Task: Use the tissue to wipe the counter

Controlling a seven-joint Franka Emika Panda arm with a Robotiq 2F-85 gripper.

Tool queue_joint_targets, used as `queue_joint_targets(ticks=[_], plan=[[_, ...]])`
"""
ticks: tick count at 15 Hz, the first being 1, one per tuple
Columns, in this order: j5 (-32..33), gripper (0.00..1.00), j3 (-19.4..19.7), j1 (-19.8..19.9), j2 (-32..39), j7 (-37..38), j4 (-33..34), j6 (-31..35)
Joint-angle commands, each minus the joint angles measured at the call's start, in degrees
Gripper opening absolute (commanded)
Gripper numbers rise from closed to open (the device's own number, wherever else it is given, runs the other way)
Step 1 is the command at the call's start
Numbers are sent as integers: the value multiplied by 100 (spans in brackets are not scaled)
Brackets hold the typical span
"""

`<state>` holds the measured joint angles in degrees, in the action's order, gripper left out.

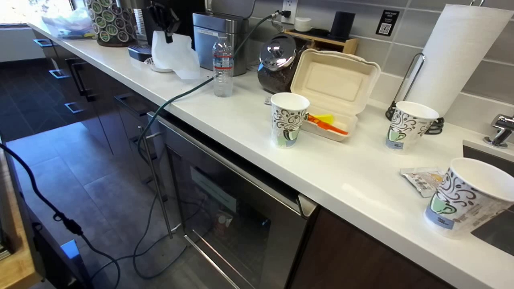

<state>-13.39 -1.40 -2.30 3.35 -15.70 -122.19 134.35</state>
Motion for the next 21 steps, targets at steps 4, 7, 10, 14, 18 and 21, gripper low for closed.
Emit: queue_joint_targets(ticks=[4, 7, 10, 14, 18, 21], plan=[[1181, 0, 20, 3, 464, 1052, 283, -74], [940, 1, -34, 48, 399, 808, 202, -11], [944, 1, -38, 48, 441, 814, 245, -11], [842, 0, -106, 28, 1023, 686, 602, 518], [463, 0, -339, 134, 1608, 381, 940, 1177], [149, 0, -518, 250, 1958, 301, 1205, 1012]])
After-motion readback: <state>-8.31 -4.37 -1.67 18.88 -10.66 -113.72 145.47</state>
